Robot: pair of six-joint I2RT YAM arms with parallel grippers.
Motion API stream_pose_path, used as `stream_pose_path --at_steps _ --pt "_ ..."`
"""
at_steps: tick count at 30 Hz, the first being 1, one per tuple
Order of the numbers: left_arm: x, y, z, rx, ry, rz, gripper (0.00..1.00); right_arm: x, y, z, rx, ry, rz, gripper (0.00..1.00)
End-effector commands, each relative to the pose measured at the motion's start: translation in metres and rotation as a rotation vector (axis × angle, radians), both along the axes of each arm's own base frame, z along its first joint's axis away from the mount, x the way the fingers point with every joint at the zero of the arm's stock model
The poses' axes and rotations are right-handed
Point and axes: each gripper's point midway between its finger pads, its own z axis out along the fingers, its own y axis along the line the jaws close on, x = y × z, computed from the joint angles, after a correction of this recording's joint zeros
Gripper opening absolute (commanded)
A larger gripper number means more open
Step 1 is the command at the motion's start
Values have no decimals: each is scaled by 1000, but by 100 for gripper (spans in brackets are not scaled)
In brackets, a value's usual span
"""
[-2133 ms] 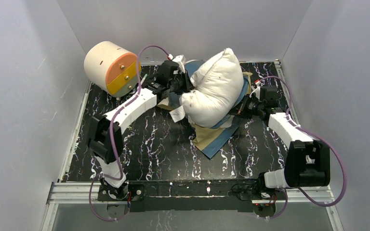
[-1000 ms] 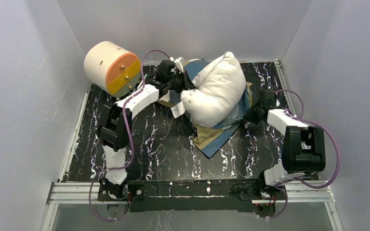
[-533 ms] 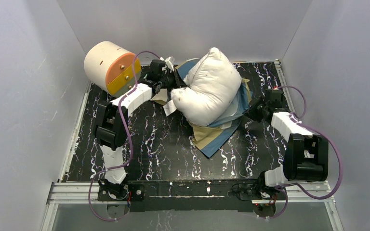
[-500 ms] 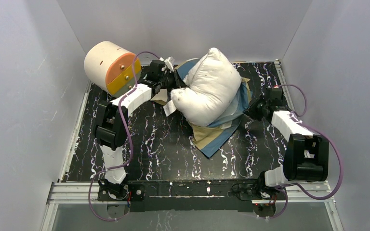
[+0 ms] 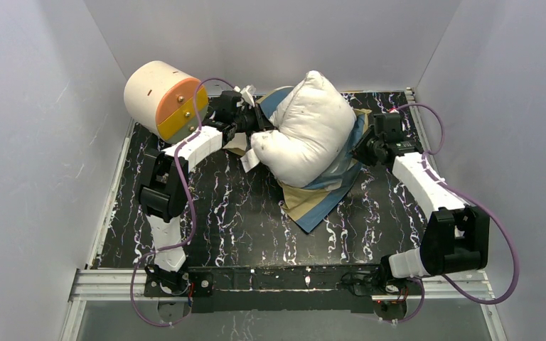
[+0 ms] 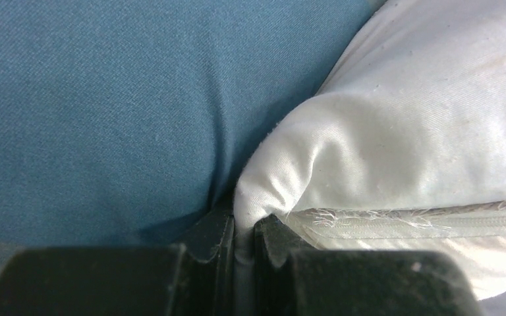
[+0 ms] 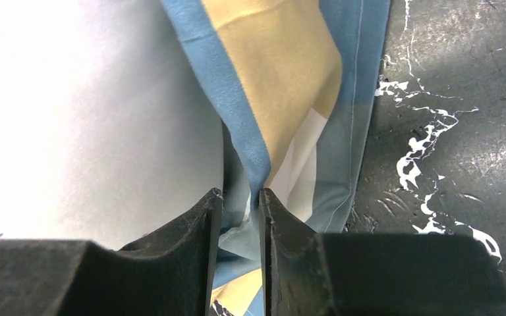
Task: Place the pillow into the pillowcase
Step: Stuff the pillow into the pillowcase.
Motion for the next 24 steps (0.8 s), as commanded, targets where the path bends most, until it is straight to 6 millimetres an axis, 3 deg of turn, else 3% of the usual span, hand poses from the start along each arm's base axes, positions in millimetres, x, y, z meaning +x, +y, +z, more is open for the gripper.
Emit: stream_pose_path --at_steps 1,10,17,21,24 --pt "-21 87 -136 394 273 214 0 0 5 16 -95 0 -16 36" --pt "-21 87 -134 400 259 209 0 -3 35 41 -44 -68 22 35" --pt "-23 85 -131 385 262 208 0 5 18 -9 -162 56 -51 37" --pt "-27 85 -131 381 261 205 0 11 10 -33 -222 144 -99 50" --pt "-30 86 -132 385 262 199 0 16 7 -47 -255 194 -127 51"
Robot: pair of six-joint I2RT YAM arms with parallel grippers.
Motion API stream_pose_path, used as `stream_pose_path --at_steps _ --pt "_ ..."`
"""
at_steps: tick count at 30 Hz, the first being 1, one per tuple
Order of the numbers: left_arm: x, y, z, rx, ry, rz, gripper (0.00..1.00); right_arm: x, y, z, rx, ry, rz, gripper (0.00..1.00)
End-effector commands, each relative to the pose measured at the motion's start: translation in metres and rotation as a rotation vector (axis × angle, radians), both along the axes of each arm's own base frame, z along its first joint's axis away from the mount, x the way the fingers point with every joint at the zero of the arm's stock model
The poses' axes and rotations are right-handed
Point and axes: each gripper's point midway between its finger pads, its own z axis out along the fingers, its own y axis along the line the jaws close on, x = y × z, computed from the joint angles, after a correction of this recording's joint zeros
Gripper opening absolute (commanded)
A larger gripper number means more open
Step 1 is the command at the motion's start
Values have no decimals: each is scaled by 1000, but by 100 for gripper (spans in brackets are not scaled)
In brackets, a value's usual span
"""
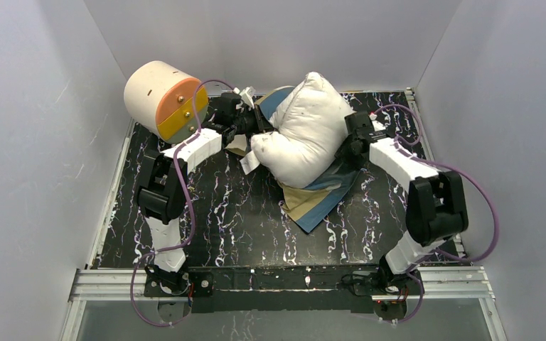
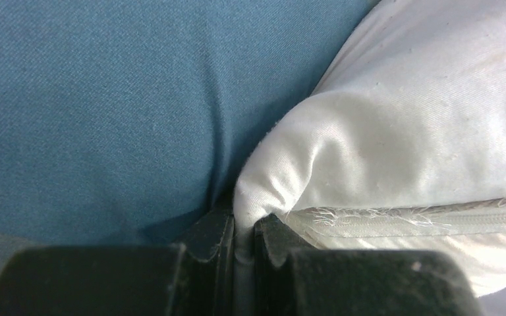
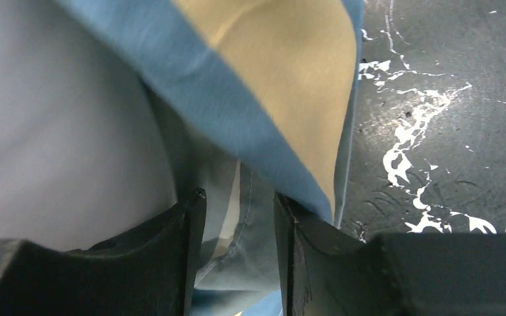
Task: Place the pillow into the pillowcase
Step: Stuff the pillow into the pillowcase.
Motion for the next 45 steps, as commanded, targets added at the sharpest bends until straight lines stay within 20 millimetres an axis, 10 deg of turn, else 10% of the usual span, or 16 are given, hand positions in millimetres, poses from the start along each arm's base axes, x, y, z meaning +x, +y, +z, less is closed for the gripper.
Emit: stream_pose_path --at_steps 1,8,15,27,35,41,45 --pt "-26 85 -132 388 277 200 0 14 -14 -2 -80 26 -90 51" --pt "-26 84 -130 380 269 196 0 26 -20 -25 -136 63 -124 45" --pt "-26 84 -128 377 266 199 0 24 -33 -15 -202 48 -118 1" --pt "-35 84 -134 401 271 194 0 40 19 79 216 -439 215 1" --pt "-40 84 -137 415 271 192 0 12 60 151 397 -707 585 1" --pt "-38 83 -134 414 262 191 0 10 -6 93 188 -306 149 14" --pt "-38 83 -133 413 261 191 0 2 6 84 300 -172 73 22"
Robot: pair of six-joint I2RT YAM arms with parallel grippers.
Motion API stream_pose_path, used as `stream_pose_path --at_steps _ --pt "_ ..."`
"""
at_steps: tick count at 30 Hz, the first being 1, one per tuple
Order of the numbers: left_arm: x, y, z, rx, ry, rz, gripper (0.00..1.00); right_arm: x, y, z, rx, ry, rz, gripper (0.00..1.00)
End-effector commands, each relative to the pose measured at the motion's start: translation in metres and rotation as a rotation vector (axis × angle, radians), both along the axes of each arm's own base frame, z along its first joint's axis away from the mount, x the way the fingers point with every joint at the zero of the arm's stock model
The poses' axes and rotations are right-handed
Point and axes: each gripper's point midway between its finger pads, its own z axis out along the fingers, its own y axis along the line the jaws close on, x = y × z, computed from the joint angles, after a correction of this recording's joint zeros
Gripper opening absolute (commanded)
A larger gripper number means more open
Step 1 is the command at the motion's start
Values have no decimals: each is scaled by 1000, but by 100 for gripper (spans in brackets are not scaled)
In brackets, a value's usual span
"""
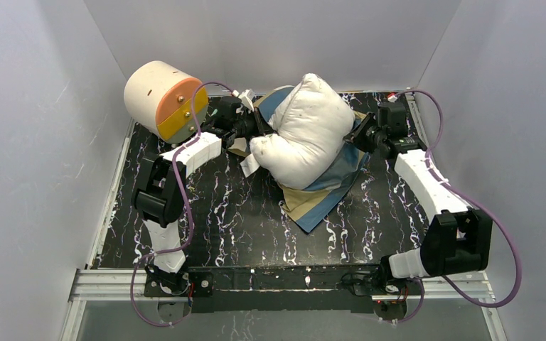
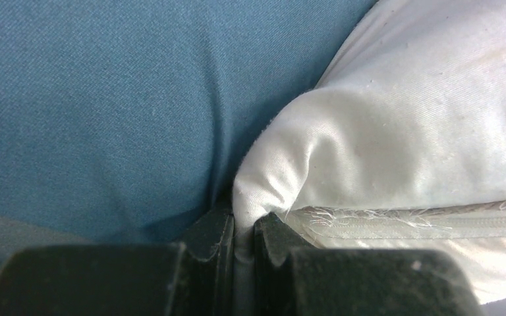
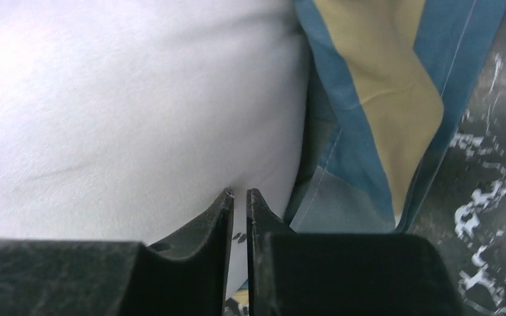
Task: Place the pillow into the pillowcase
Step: Stuff the pillow into the pillowcase.
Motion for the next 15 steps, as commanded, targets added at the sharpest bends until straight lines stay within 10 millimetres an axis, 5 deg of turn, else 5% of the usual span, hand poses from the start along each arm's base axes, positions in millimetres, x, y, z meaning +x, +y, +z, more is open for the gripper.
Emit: stream_pose_path --at_steps 1,5,8,15 --pt "-31 81 -130 390 286 176 0 -19 -1 -18 77 246 -143 26" --pt "-30 80 -130 389 285 176 0 -27 -2 -24 147 352 -261 32" --pt "-29 79 -130 385 283 178 0 -31 -7 -27 155 416 -339 49" --pt "-28 78 -128 382 279 180 0 -33 -13 -52 104 554 -454 47"
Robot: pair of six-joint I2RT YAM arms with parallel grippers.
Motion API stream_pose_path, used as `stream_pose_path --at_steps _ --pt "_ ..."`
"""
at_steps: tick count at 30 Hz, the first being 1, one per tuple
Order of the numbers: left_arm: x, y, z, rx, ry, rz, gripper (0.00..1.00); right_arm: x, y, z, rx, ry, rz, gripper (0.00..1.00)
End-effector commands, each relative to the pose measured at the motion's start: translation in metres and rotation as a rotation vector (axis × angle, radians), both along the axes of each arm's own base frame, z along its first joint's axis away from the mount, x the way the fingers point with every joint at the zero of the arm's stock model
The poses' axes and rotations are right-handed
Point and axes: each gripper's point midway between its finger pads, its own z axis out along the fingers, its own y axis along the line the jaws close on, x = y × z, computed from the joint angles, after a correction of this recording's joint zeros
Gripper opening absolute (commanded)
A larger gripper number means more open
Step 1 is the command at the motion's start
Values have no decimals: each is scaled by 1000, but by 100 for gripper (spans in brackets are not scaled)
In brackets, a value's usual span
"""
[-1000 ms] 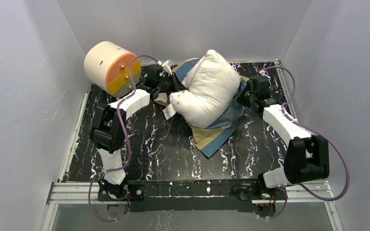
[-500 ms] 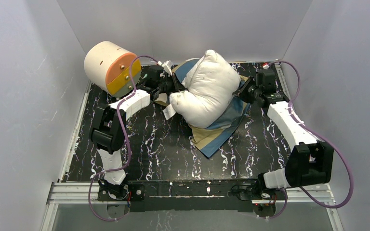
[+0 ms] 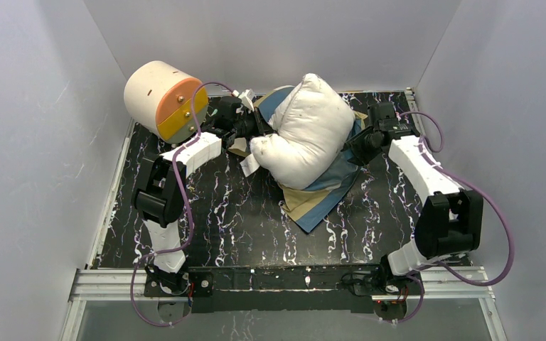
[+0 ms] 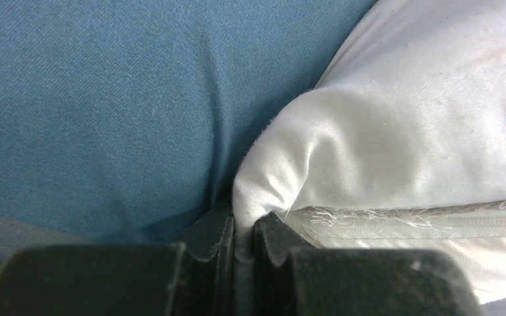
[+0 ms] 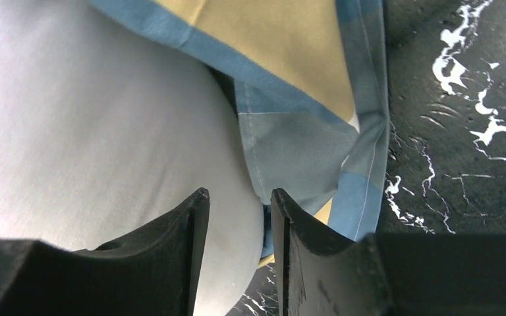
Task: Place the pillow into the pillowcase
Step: Stuff the pillow into the pillowcase.
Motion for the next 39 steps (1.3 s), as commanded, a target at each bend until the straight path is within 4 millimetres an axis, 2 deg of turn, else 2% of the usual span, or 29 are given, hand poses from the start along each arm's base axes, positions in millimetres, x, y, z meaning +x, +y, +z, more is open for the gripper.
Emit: stream_pose_path --at_steps 1,10,15,23,25,27,28,30,31,34,36,37,39 --pt "-28 78 -127 381 277 182 0 -3 -5 -11 -27 120 -102 47" --pt "-29 81 -126 389 272 186 0 10 14 -33 -61 241 -114 53" --pt "-28 80 -122 386 263 188 0 8 18 -55 -146 372 -120 54" --pt "-26 79 -120 373 258 197 0 -15 8 -90 -249 512 -151 55" --pt "-26 78 -119 363 259 199 0 -13 9 -95 -243 500 -147 53" --pt "-28 78 -120 361 261 201 0 -10 9 -96 -248 479 -131 44" --pt "-28 78 -120 362 262 203 0 -8 8 -94 -257 464 -126 36" --pt "-29 79 -120 366 262 202 0 -4 1 -84 -288 426 -120 11" --pt "-29 80 -120 368 260 205 0 -2 -3 -75 -308 393 -109 1" --pt "-30 82 -120 382 256 207 0 16 -5 -45 -319 207 -17 1" --pt "-32 83 -121 395 251 205 0 32 2 -12 -299 4 78 1" --pt "-33 84 -122 404 249 208 0 43 10 10 -275 -139 148 1" --pt "-37 79 -123 411 249 198 0 53 37 65 -192 -481 313 1"
